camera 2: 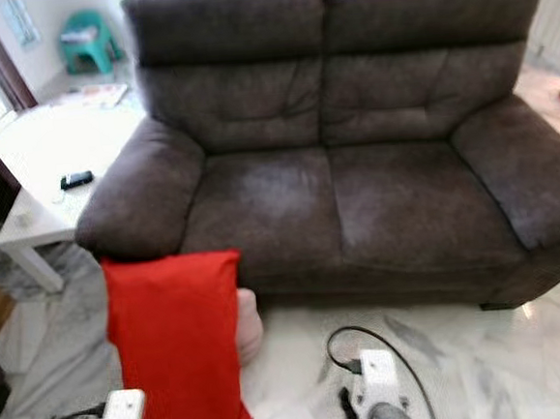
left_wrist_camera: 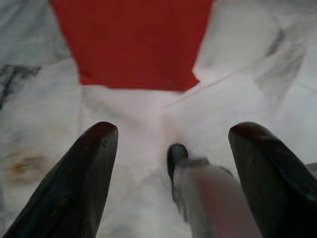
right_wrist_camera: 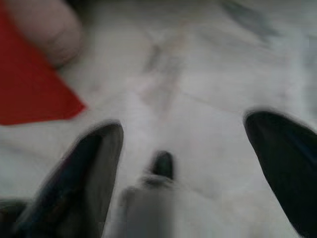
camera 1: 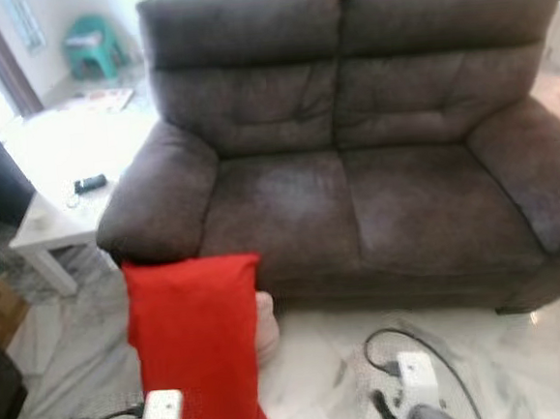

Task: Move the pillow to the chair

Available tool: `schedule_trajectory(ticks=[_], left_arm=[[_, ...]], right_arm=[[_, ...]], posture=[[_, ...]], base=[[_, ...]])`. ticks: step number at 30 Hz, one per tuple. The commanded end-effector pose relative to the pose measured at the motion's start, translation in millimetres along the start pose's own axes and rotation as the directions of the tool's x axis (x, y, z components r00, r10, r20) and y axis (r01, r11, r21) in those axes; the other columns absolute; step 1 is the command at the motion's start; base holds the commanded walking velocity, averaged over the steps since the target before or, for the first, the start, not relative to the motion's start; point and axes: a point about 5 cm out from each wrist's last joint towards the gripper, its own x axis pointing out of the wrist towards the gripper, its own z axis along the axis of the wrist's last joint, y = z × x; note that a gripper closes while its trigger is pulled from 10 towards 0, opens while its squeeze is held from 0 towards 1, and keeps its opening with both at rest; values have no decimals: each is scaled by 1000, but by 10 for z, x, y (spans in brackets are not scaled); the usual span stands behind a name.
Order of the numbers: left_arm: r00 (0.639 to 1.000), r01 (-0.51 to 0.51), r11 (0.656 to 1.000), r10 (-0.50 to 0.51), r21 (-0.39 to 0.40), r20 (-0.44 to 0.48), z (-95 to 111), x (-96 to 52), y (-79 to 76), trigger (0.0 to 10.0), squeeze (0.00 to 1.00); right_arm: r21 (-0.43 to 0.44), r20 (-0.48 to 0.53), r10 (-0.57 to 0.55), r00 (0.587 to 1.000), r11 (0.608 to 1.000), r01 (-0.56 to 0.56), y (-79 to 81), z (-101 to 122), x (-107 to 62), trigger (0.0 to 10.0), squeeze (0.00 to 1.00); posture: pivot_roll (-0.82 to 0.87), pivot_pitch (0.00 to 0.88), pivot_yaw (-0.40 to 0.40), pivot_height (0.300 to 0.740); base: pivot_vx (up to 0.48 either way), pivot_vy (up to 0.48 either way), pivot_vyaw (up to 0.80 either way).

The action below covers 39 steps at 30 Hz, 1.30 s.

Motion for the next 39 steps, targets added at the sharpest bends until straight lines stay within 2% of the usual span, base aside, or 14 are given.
schedule_trajectory(ticks=[1,8,13,31,39], left_arm=[[999,-39,999,39,13,-11,-28,-19,148,10000,0],[999,-38,999,39,11,-11,-25,-18,143,10000,0],[999,-38,999,38,10,-10,-23,-17,139,10000,0],[999,-38,999,39,12,-11,-21,-17,142,10000,0],[999,-43,999,43,22,-8,-21,-18,144,10000,0]], right_arm=[[-4,19,36,999,999,-36,145,61,12,10000,0],[-41,22,42,999,998,-41,139,76,12,10000,0],[-63,11,47,999,997,-46,135,76,13,10000,0],[-61,8,49,999,997,-49,138,77,13,10000,0],[-34,12,44,999,998,-44,137,67,12,10000,0]], posture=[[33,0,1,740],[32,0,0,740],[34,0,-3,740],[34,0,-3,740],[31,0,1,740]], base=[[296,0,0],[293,0,57],[292,0,800],[291,0,792],[0,0,0]])
